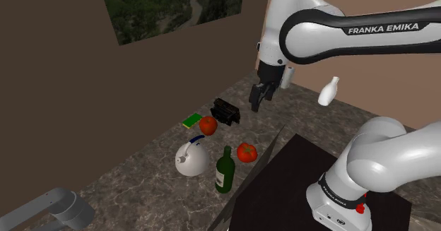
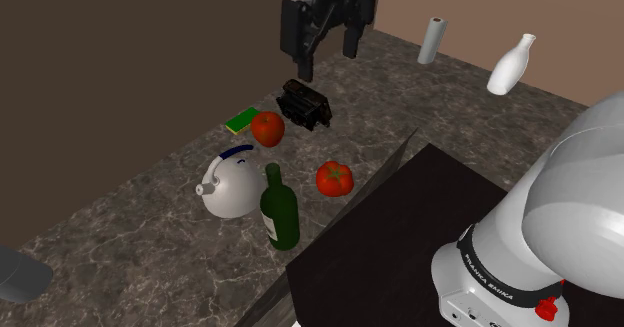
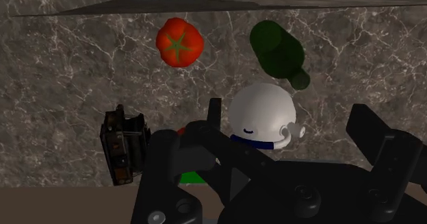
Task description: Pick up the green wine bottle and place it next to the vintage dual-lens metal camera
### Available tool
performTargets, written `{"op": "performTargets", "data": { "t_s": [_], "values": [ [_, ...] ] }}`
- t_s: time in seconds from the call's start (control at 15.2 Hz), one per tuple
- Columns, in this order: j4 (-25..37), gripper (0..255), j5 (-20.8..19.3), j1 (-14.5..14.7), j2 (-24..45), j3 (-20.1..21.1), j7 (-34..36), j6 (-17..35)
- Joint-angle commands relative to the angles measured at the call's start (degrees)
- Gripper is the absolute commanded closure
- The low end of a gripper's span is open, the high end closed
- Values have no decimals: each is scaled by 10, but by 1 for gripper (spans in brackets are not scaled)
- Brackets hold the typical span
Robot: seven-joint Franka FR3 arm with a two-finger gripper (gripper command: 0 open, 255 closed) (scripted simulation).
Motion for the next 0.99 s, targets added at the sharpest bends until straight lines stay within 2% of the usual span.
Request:
{"op": "performTargets", "data": {
  "t_s": [0.0,0.53,0.92],
  "values": [
    [-21,0,6,6,16,15,9,38],
    [-60,0,15,17,150,82,52,207],
    [-53,0,-19,9,289,132,108,333]
  ]
}}
